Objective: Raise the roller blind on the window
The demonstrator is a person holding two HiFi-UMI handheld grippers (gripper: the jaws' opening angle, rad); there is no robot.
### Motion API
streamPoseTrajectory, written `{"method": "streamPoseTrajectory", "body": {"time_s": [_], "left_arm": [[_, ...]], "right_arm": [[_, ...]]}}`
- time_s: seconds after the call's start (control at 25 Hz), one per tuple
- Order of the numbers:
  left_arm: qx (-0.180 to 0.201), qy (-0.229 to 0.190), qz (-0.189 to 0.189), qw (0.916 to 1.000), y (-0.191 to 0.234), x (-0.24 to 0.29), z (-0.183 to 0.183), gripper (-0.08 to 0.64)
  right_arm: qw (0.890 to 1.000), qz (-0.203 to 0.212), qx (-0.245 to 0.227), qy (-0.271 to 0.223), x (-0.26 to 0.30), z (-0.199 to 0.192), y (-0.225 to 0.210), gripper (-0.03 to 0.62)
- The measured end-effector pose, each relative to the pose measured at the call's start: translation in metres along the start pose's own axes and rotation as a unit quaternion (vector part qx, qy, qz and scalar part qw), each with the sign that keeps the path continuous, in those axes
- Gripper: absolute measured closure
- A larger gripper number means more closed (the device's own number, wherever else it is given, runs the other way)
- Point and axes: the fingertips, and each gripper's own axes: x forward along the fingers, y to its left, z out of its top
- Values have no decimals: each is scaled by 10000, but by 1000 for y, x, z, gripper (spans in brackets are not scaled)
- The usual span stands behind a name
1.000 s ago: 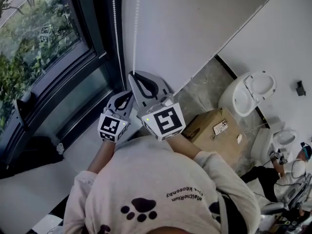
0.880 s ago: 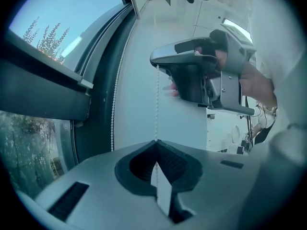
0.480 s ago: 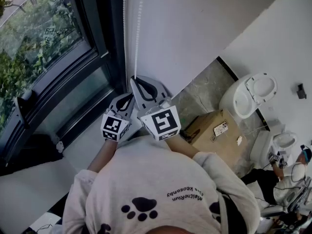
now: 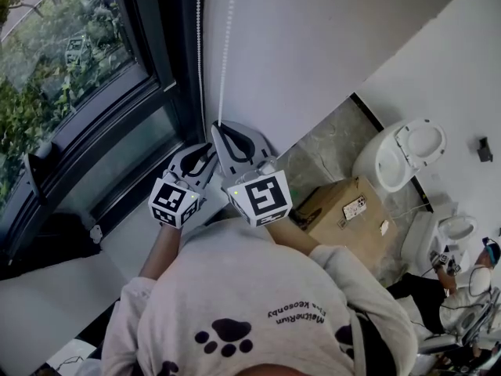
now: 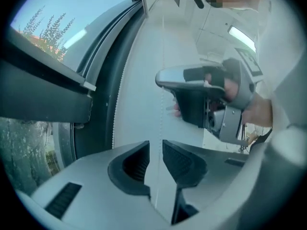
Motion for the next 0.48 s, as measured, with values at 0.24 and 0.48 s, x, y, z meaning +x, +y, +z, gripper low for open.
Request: {"method": "streamPoseTrajectory", "body": {"time_s": [0.24,0.48], "left_arm": [[-187,-146,96,9997,16,-20,54,472],[-54,-457,37,9989,17,-33,124,472]], "right_arm": [[10000,-2,10,-10,0,0,0,580],[10000,25,39,-8,-2,1,0,580]]}}
